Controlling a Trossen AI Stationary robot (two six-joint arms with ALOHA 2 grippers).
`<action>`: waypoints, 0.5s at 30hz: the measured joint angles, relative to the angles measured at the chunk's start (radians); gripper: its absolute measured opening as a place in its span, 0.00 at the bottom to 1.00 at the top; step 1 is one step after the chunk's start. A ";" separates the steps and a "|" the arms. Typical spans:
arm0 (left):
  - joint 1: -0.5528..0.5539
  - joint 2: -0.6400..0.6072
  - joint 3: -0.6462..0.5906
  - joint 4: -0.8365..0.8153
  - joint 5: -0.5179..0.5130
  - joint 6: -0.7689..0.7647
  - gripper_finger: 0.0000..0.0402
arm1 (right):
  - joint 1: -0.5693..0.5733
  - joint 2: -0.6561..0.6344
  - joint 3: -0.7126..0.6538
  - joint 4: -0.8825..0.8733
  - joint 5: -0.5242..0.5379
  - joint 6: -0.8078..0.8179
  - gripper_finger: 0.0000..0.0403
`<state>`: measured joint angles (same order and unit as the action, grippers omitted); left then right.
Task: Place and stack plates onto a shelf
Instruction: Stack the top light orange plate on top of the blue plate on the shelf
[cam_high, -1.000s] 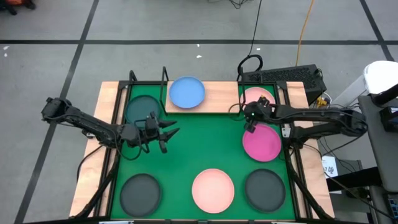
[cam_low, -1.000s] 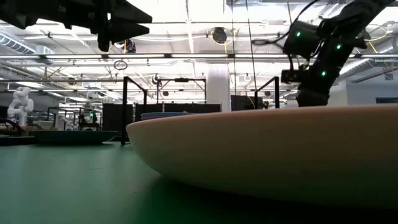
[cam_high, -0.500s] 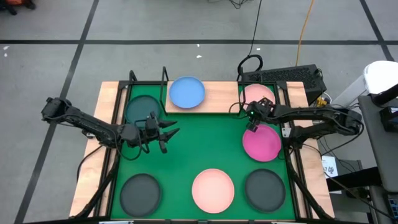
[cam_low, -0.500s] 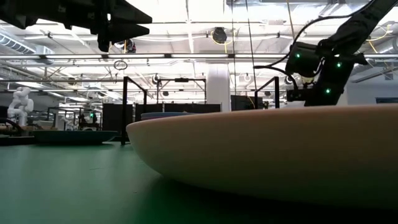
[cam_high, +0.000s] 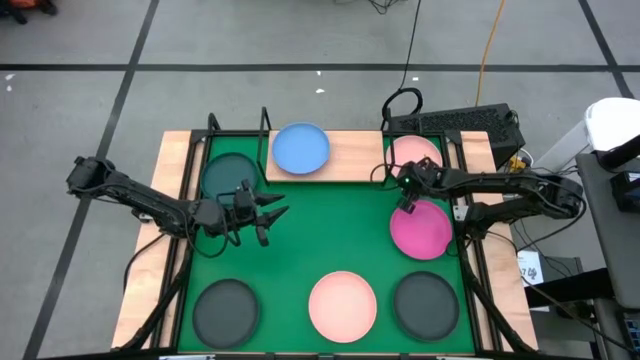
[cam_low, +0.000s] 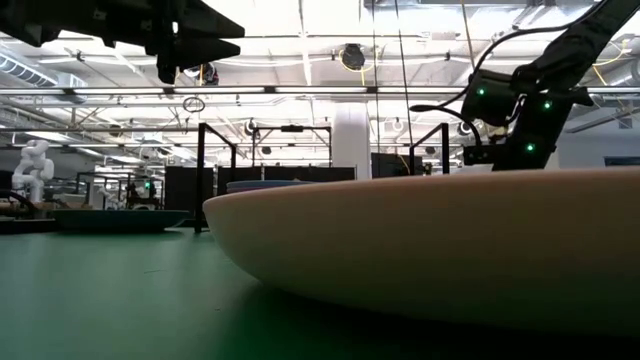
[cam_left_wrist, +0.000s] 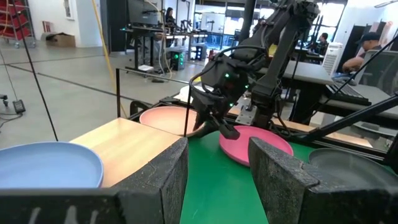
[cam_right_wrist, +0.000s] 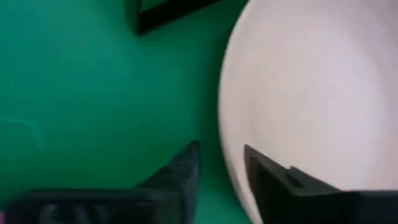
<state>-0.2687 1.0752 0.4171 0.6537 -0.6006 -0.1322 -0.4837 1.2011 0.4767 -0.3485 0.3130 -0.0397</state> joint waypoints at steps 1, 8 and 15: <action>0.000 0.000 0.000 0.000 0.000 0.000 0.43 | -0.003 0.000 0.000 0.000 -0.002 0.006 0.15; 0.000 0.000 0.000 0.000 0.000 -0.001 0.43 | -0.006 -0.002 0.000 0.001 0.015 0.058 0.01; 0.000 0.000 0.000 0.000 0.001 -0.002 0.43 | 0.043 -0.059 0.000 -0.004 0.025 0.087 0.00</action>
<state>-0.2687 1.0752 0.4171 0.6540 -0.5999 -0.1337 -0.4407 1.1420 0.4767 -0.3522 0.3382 0.0476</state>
